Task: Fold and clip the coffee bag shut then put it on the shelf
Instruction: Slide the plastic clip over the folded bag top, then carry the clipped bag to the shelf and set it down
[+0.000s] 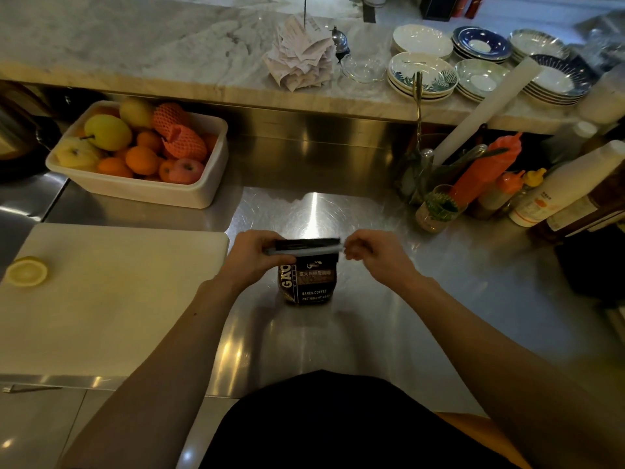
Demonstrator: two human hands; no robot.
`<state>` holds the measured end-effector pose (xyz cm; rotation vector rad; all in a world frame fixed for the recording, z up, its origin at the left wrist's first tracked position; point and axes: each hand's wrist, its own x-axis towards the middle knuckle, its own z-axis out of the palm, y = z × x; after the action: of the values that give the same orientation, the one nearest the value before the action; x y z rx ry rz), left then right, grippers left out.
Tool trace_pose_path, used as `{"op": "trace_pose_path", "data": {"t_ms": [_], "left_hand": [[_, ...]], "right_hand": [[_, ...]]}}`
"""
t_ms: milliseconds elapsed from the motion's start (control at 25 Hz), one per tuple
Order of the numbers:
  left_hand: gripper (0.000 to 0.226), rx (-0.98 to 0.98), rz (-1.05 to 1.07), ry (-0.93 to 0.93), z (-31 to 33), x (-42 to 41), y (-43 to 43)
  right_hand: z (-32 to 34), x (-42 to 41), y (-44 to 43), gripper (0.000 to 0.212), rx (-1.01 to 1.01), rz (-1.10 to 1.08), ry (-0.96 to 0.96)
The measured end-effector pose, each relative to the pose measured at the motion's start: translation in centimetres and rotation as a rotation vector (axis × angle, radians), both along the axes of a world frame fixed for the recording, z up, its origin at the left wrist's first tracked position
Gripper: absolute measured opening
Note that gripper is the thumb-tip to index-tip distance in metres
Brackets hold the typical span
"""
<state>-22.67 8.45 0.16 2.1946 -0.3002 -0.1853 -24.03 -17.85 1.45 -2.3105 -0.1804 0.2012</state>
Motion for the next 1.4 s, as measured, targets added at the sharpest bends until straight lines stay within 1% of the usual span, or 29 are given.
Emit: {"op": "trace_pose_path", "data": {"t_ms": [40, 80, 160, 280, 320, 360, 440, 560, 680, 800, 960, 1120, 1240, 1400], "left_hand": [[0.022, -0.007, 0.016, 0.016, 0.0, -0.3, 0.3], [0.022, -0.007, 0.013, 0.033, 0.2, -0.3, 0.5], [0.021, -0.020, -0.069, 0.068, -0.2, -0.2, 1.4], [0.023, -0.021, -0.105, 0.043, 0.1, -0.5, 0.3], [0.024, -0.022, -0.117, 0.041, 0.2, -0.3, 0.3], [0.025, -0.037, -0.119, 0.045, 0.2, -0.2, 0.5], [0.027, -0.084, -0.067, 0.056, -0.1, -0.4, 0.9], [0.023, -0.165, 0.044, 0.071, -0.8, -1.7, 1.2], [0.020, -0.323, 0.100, 0.155, -1.7, -2.6, 1.3], [0.020, -0.372, 0.138, 0.203, -2.2, -2.5, 1.5], [0.016, -0.476, 0.300, 0.241, -2.0, -4.6, 0.5], [0.016, -0.561, 0.459, 0.129, -0.4, -6.9, -1.1], [0.019, -0.632, 0.612, 0.036, 1.3, -8.7, -2.2], [0.024, -0.671, 0.802, -0.092, 2.6, -12.9, -3.3]], "right_hand": [[-0.2, -0.7, -0.5, 0.015, 0.032, -0.044, -0.013], [-0.2, -1.0, -0.6, 0.016, 0.022, -0.047, -0.037], [-0.5, -2.6, 1.2, 0.013, -0.005, -0.111, -0.048], [-0.4, -3.2, 2.4, 0.031, 0.084, -0.137, 0.030], [-0.5, -2.8, 2.8, 0.031, 0.082, -0.139, 0.039], [-0.6, -2.4, 3.1, 0.027, 0.067, -0.139, 0.030], [-0.8, -2.3, 3.3, 0.017, 0.062, -0.164, 0.007], [-1.1, -3.1, 3.7, 0.012, 0.060, -0.236, -0.021], [-1.5, -4.0, 4.1, 0.012, 0.079, -0.301, -0.018], [-1.7, -4.6, 4.7, 0.014, 0.160, -0.351, -0.014], [-2.3, -5.4, 4.6, 0.019, 0.306, -0.424, -0.002], [-1.2, -5.1, 3.4, 0.022, 0.417, -0.361, -0.008], [0.9, -4.4, 3.0, 0.016, 0.534, -0.213, -0.002], [2.5, -4.5, 3.5, 0.014, 0.557, -0.005, 0.028]]}}
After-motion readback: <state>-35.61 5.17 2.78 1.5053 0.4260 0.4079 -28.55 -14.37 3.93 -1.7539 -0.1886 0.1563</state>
